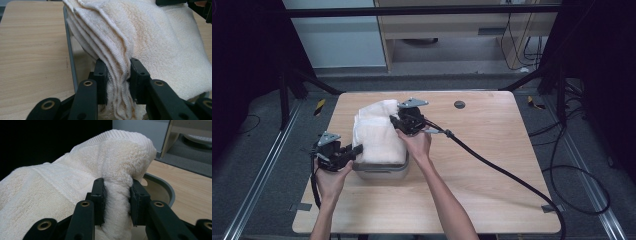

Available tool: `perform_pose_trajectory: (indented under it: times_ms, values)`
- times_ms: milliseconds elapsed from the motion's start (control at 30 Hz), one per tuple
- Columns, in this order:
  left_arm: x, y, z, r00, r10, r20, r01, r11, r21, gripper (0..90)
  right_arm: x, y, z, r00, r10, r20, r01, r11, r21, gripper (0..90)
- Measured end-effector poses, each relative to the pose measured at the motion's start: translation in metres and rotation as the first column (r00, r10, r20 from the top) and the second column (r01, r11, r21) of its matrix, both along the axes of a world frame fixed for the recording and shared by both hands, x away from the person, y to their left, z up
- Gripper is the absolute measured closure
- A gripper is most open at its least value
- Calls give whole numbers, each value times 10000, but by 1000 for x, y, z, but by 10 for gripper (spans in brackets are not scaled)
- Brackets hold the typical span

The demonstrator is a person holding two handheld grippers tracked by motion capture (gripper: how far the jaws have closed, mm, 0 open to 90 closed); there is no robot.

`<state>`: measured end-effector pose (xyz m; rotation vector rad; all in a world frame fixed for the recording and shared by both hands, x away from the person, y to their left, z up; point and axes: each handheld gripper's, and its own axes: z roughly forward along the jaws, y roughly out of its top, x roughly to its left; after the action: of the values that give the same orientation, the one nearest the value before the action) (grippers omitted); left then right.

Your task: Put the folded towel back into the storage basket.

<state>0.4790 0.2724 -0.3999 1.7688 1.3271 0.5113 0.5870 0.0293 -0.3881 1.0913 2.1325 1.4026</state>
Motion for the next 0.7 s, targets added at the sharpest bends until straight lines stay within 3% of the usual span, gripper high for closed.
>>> perform_pose_trajectory:
  times_ms: [700]
  values:
    - [8,-7,-18,9992,65,-405,-46,9988,482,700,8,1,-24,9988,-131,-470,112,9991,-401,687]
